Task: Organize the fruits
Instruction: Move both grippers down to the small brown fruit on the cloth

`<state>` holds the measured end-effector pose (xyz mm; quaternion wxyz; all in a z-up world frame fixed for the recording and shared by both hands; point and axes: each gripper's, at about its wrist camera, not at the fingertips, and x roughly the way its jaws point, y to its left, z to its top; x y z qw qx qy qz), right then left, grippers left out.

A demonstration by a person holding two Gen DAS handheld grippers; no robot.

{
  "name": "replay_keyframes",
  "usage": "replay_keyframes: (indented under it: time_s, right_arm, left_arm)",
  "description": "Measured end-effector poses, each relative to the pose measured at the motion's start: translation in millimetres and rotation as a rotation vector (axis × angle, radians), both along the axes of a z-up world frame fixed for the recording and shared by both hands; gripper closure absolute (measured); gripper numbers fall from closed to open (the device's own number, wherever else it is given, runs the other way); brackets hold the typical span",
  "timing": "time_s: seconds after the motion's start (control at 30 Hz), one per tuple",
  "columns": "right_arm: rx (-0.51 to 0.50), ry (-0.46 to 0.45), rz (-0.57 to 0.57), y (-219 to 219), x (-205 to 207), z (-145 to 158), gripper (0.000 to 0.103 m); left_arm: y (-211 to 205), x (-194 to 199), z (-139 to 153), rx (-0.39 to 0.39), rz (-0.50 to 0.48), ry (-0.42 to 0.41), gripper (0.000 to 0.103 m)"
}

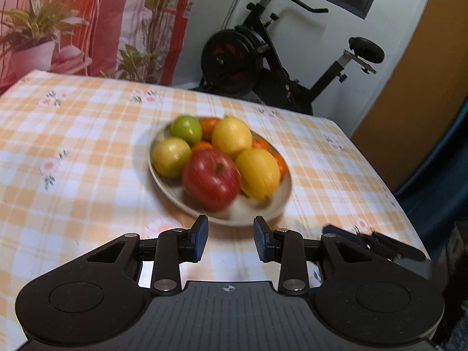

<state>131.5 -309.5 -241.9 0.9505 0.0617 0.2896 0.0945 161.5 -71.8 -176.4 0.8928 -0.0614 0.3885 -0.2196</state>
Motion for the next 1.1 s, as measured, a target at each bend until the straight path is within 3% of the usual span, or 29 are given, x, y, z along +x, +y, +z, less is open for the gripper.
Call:
replay_keyframes:
  time_s: [0.6, 1.1]
  right_arm:
    - [0.075, -0.029, -0.036, -22, -1, -4, 0.049]
    - [0.109, -0.027, -0.053, -30, 0, -6, 0.049]
  left_arm:
    - [-20, -10, -30, -0.049, -0.094, 0.227, 0.067]
    - [-35, -9, -35, -0.047, -0.121, 0.286, 0.067]
